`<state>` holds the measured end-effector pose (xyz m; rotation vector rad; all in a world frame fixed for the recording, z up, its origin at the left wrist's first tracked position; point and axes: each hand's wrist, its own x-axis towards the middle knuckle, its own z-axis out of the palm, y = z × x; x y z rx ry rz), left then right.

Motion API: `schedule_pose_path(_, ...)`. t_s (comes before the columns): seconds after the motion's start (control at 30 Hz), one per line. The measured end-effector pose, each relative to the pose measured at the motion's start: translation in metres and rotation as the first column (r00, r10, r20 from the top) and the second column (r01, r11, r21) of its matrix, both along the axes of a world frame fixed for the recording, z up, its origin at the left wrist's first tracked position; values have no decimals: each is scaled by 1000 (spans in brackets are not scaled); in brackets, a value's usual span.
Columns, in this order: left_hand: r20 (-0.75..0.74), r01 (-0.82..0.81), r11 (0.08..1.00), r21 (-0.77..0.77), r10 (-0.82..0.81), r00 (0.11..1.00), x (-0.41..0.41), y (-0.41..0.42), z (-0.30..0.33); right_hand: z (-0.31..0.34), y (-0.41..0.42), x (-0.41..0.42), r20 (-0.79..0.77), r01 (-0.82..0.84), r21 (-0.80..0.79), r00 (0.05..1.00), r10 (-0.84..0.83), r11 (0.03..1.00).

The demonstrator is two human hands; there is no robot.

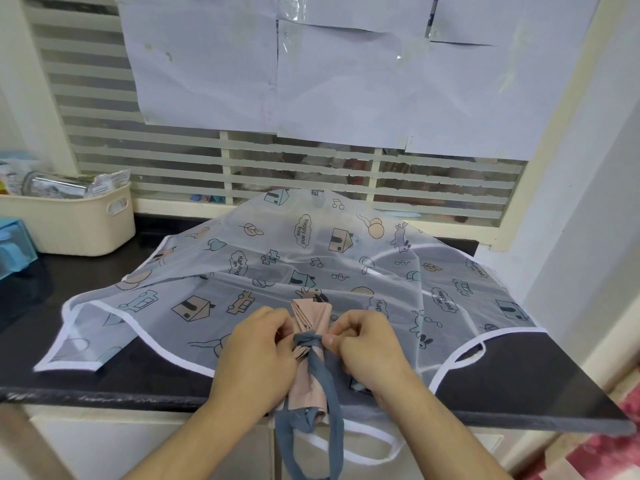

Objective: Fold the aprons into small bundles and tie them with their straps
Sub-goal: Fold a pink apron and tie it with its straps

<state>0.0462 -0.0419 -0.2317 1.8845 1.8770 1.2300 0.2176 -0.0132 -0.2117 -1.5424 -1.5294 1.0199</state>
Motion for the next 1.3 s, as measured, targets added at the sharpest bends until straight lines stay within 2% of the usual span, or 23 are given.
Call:
schedule_pose_path(0.2,55,-21,1000,-4,21,998,-4,1,0,0,0,4,68,22,27,997,-24,999)
schedule_pose_path(0.5,30,-22,1000,-13,22,999,-4,-2,5,3,1,6,155,42,40,987,-47,998)
schedule_pose_path(0.87,-28,-27,999,-46,25,999,-5,-6,9,-1,-2,4,275,66,140,956,-103,988)
schedule_pose_path(0.93,-9,-23,997,-79,22,1000,-5,-7,10,0,-6,2,337,42,200,935,-109,979)
schedule_pose_path(1.03,35,21,981,-194,-15,999,-6,-8,18,6,-14,-4,546,-64,305,829,-120,950)
schedule_pose_path(1.2,-49,51,967,-248,-65,997,2,-12,28,13,-22,-7,575,25,220,804,-150,975)
schedule_pose_path(1.3,-65,56,955,-292,-78,995,9,-9,24,14,-22,-14,520,-5,112,852,-54,994)
